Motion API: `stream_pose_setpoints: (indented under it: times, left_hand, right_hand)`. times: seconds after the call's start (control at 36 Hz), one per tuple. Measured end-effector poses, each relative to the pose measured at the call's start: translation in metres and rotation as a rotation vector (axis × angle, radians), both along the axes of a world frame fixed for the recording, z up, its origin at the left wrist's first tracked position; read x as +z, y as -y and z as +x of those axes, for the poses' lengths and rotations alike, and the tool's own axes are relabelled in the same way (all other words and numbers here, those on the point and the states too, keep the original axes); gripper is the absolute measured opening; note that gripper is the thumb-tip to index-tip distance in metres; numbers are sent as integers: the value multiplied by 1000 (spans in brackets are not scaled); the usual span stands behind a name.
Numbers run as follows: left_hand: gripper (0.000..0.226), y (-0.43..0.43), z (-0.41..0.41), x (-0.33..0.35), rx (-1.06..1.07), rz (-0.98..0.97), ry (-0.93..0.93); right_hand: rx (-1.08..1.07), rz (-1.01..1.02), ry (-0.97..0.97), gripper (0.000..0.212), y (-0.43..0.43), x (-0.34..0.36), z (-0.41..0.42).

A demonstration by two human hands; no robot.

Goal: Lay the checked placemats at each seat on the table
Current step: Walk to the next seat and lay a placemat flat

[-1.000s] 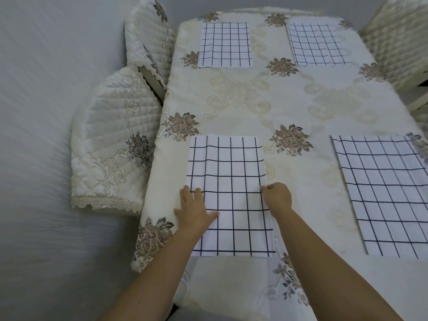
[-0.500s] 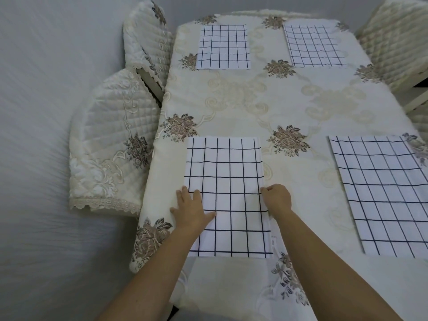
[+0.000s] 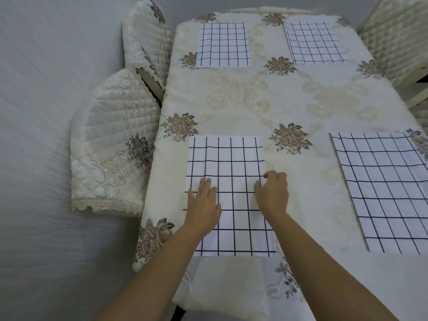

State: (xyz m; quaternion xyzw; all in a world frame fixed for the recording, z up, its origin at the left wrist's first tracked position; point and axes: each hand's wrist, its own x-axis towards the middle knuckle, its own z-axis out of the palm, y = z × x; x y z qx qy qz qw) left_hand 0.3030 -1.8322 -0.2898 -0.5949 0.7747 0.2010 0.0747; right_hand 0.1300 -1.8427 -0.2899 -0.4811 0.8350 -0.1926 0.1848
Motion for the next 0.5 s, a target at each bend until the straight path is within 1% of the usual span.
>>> stream_pose_setpoints:
  times: [0.08,0.14,0.22,0.31,0.36,0.42,0.44,0.5]
  left_hand:
    - [50,3,-10,-7,-42,-5,32]
    - [52,5,-13,-14,-79,10,17]
    - [63,5,-13,-22,-126,7,-8]
    - [65,3,-10,-27,-154,3,25]
    - [59,2,-8,-32,-172,-51,38]
    - [50,1,-4,-36,-137,-137,0]
    - [50,0,-2,-41,-119,-158,-12]
    - [49,0,3,-47,-73,-170,-23]
  right_hand:
    - [269,-135,-97,28,-1,-7,20]
    - [416,-140,-122,34,-3,-13,34]
    - [554,-110,-126,39,-6,-26,48]
    - [644,23,-130,48,-9,-31,53]
    - [666,107,-140,53,-12,-37,51]
    - [669,107,-143,63,-15,-44,46]
    - [663,111,-143,66,-16,-49,44]
    - [639,103,-188,64,-18,-54,38]
